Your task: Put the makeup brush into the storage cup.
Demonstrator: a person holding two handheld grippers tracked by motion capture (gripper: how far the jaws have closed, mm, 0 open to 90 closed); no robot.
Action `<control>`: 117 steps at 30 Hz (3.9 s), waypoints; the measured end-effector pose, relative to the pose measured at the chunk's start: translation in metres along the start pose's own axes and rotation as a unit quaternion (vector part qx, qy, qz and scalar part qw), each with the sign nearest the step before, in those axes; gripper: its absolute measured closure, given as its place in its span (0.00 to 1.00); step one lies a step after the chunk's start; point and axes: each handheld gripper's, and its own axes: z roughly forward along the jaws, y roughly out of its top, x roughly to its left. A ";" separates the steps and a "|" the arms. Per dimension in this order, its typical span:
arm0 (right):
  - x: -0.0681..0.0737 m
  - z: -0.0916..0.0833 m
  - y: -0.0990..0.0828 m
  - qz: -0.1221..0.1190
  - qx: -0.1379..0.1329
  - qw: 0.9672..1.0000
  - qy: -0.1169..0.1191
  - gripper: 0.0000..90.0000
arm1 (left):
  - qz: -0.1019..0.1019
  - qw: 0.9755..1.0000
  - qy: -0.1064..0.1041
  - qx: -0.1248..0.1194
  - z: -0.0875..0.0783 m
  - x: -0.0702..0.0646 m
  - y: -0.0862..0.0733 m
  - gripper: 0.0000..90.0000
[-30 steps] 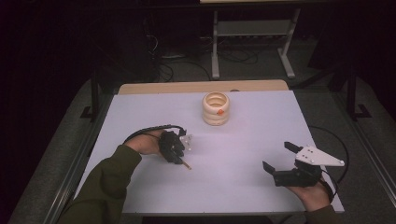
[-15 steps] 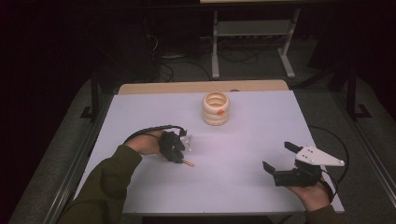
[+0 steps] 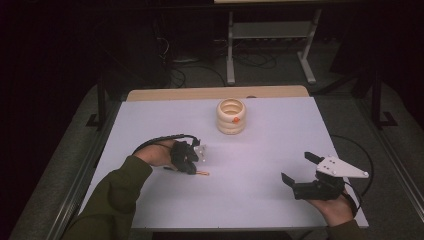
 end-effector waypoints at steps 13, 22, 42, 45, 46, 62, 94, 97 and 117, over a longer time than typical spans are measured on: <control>0.000 0.000 0.000 0.000 0.000 1.000 0.000 0.00 | -0.024 1.000 0.001 -0.002 0.000 -0.001 0.000 0.92; 0.000 0.000 0.000 -0.001 0.000 1.000 -0.001 0.00 | -0.046 0.999 0.001 -0.018 0.000 0.001 -0.001 0.93; 0.000 -0.001 0.000 0.004 -0.002 1.000 0.000 0.00 | -0.104 0.991 0.019 -0.084 -0.030 0.005 -0.013 0.93; 0.000 -0.001 0.001 0.005 -0.002 1.000 0.000 0.00 | -0.113 0.989 0.023 -0.098 -0.035 0.005 -0.014 0.93; -0.001 -0.001 0.001 -0.003 -0.006 1.000 -0.001 0.00 | -0.117 0.987 0.023 -0.104 -0.037 0.005 -0.015 0.93; 0.001 0.000 0.002 -0.002 0.000 1.000 0.008 0.00 | -0.166 0.961 0.046 -0.216 -0.049 -0.006 -0.027 0.93; 0.005 0.023 0.026 0.006 -0.033 0.995 0.091 0.00 | -0.211 0.895 0.122 -0.374 -0.064 -0.051 -0.055 0.93; 0.007 0.028 0.031 0.007 -0.032 0.994 0.101 0.00 | -0.212 0.890 0.120 -0.385 -0.064 -0.054 -0.057 0.93; 0.017 0.061 0.060 0.008 -0.050 0.986 0.157 0.03 | -0.212 0.866 0.111 -0.439 -0.067 -0.057 -0.056 0.93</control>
